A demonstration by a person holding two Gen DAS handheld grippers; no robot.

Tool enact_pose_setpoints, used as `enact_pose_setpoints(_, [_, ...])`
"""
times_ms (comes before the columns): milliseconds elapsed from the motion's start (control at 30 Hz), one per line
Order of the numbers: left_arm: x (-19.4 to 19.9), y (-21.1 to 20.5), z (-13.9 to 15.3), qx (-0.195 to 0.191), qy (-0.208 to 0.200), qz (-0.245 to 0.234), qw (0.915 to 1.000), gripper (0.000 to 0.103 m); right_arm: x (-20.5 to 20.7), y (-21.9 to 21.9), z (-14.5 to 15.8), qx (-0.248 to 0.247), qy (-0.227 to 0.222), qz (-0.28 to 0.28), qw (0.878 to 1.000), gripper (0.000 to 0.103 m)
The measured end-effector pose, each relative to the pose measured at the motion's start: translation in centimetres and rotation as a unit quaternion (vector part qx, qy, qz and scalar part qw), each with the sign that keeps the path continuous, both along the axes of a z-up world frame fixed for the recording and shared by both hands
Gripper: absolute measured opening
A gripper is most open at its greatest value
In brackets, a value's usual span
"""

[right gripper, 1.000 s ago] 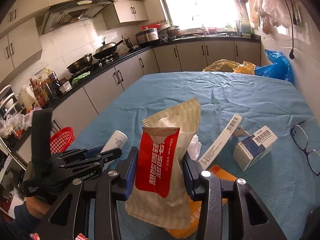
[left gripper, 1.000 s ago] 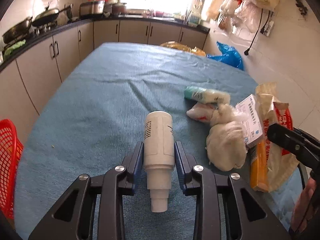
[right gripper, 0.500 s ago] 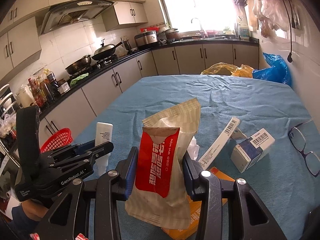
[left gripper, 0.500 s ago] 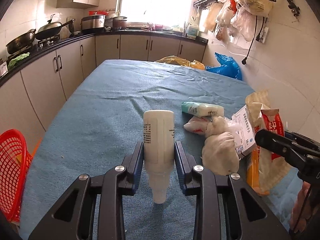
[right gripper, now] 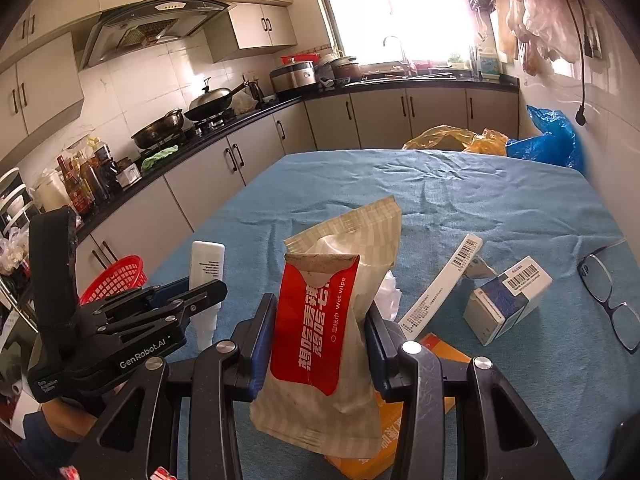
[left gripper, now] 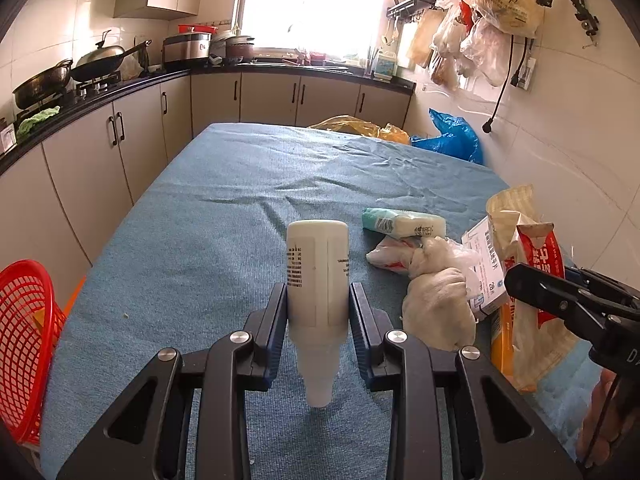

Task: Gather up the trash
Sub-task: 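Carry the spray bottle and paper bag over the red basket with both grippers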

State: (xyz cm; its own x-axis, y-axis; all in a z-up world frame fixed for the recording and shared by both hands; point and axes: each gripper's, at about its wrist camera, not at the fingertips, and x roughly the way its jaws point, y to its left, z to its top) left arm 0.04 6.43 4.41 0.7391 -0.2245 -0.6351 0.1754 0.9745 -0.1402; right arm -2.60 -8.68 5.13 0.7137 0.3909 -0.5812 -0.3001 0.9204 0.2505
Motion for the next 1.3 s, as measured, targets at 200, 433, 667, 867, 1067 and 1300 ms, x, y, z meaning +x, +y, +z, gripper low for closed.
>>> enact_pose_setpoints(200, [-0.2,0.7,0.5,-0.011,-0.003,0.004,0.9999,0.029,-0.2,-0.2,0.2,0.002,-0.007,-0.001,1.000,0.044])
enact_pose_setpoints(433, [-2.0,0.8,2.3,-0.012,-0.013,0.003,0.9998,0.029,-0.1,0.2,0.3,0.009,-0.005,-0.003,1.000,0.044])
enact_pose_setpoints(667, [-4.7,2.4,3.6,-0.016,-0.021,0.010,0.9996,0.029,-1.3,1.7,1.1,0.009,-0.007,0.008,1.000,0.044])
enact_pose_setpoints(867, [-6.8,4.7,4.0,-0.019,-0.025,0.025,0.9992,0.029,-2.1,4.7,1.8,0.009,0.005,0.038,0.999,0.044])
enact_pose_setpoints(1067, [-8.4,8.0,4.7,-0.029,-0.033,0.052,0.9977,0.029,-2.5,8.5,2.4,-0.001,0.008,0.068,0.998,0.044])
enact_pose_setpoints(1300, [-9.7,12.8,4.7,-0.044,-0.035,0.092,0.9941,0.029,-2.4,12.9,2.6,-0.015,0.016,0.103,0.994,0.044])
